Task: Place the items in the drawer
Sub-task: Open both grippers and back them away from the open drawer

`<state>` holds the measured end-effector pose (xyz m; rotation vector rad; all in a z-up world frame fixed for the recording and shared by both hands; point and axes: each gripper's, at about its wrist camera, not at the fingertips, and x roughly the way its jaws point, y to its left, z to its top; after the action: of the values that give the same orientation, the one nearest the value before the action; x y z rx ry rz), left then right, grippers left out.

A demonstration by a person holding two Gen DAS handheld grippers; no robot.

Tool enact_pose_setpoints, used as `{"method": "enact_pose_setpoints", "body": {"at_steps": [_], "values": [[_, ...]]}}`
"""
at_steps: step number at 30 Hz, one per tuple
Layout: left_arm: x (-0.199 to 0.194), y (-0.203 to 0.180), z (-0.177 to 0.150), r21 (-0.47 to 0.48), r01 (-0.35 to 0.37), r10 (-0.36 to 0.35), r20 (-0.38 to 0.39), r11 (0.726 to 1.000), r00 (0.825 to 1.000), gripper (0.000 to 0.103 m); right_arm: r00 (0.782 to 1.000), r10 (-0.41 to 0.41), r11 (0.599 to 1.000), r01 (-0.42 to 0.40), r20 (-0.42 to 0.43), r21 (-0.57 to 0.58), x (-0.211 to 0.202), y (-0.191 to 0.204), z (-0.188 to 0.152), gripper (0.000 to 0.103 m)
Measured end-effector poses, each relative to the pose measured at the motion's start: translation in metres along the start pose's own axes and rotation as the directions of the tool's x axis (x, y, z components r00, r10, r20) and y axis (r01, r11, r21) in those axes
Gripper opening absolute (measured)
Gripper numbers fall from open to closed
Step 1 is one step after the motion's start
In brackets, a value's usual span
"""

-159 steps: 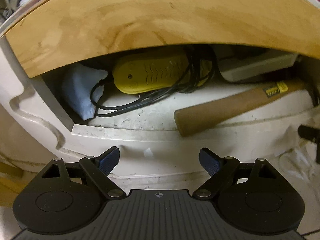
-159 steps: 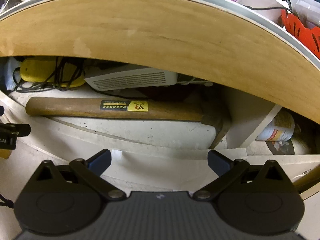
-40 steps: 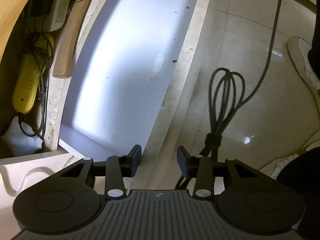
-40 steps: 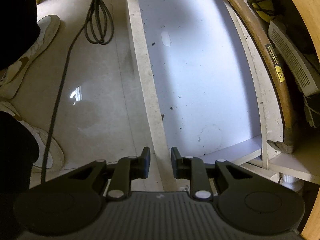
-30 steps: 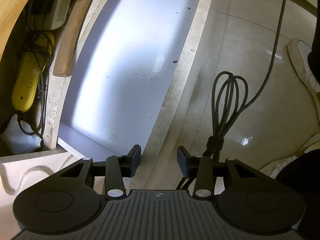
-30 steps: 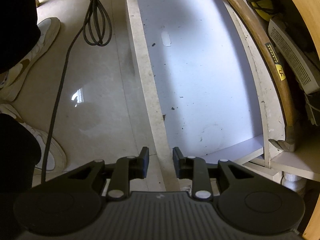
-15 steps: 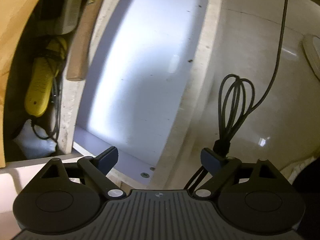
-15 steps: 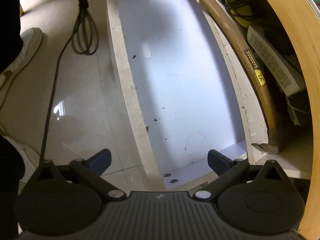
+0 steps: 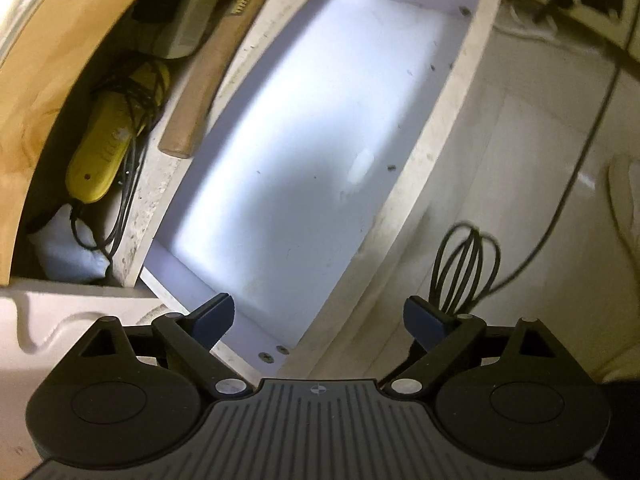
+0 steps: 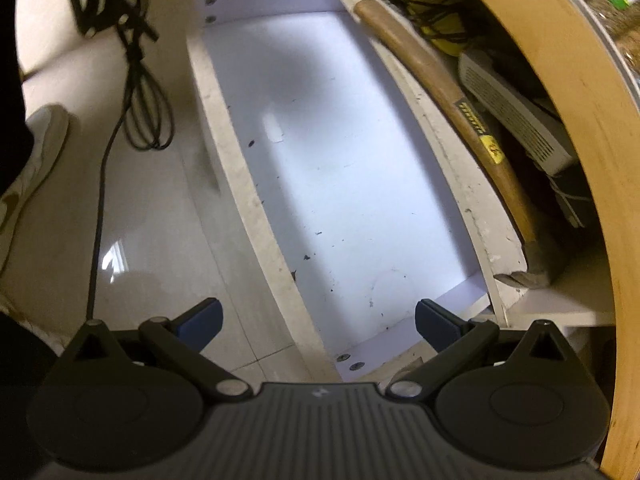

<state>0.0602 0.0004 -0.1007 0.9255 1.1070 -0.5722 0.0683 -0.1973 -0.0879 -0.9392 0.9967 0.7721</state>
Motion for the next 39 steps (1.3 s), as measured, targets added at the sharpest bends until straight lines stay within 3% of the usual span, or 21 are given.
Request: {"method": "enact_pose_setpoints", "body": {"at_steps": [7,11,15,19,24,30,36,39], "values": [[-0.004,0.013,0.0,-0.201,-0.021,0.023,0.006,0.979,1.0,0.094,0.999,-0.039,0.985,0.042,-0.019,0.167,-0.005,-0.009,0.006,0.103],[-0.007,0.022,0.001,-0.336,-0.027,0.027,-0.004,0.941,1.0,0.094,0.999,-0.032,0.956,0.037,-0.023,0.29,-0.007,-0.014,0.01,0.103],[-0.013,0.023,-0.003,-0.444,-0.053,0.046,-0.027,0.895,0.999,0.094,0.999,-0.033,0.904,0.044,-0.034,0.426,-0.008,-0.018,0.012,0.103],[-0.014,0.024,-0.008,-0.552,-0.072,0.048,-0.058,0.831,0.997,0.094,0.998,-0.035,0.822,0.062,-0.058,0.566,-0.007,-0.02,0.011,0.103],[-0.017,0.023,-0.01,-0.659,-0.061,0.023,-0.065,0.749,0.998,0.094,0.997,0.018,0.657,0.042,-0.071,0.753,-0.003,-0.025,0.0,0.103],[-0.018,0.026,-0.018,-0.791,-0.056,0.012,-0.062,0.61,0.998,0.094,0.997,0.045,0.492,0.03,-0.06,0.87,-0.001,-0.026,-0.011,0.103],[-0.018,0.027,-0.02,-0.821,-0.067,0.022,-0.066,0.568,0.998,0.094,0.998,0.026,0.366,0.037,-0.05,0.93,-0.002,-0.024,-0.019,0.103],[-0.019,0.027,-0.019,-0.824,-0.055,0.021,-0.052,0.564,0.998,0.094,0.998,0.019,0.364,0.047,-0.058,0.93,-0.001,-0.021,-0.018,0.103]]}}
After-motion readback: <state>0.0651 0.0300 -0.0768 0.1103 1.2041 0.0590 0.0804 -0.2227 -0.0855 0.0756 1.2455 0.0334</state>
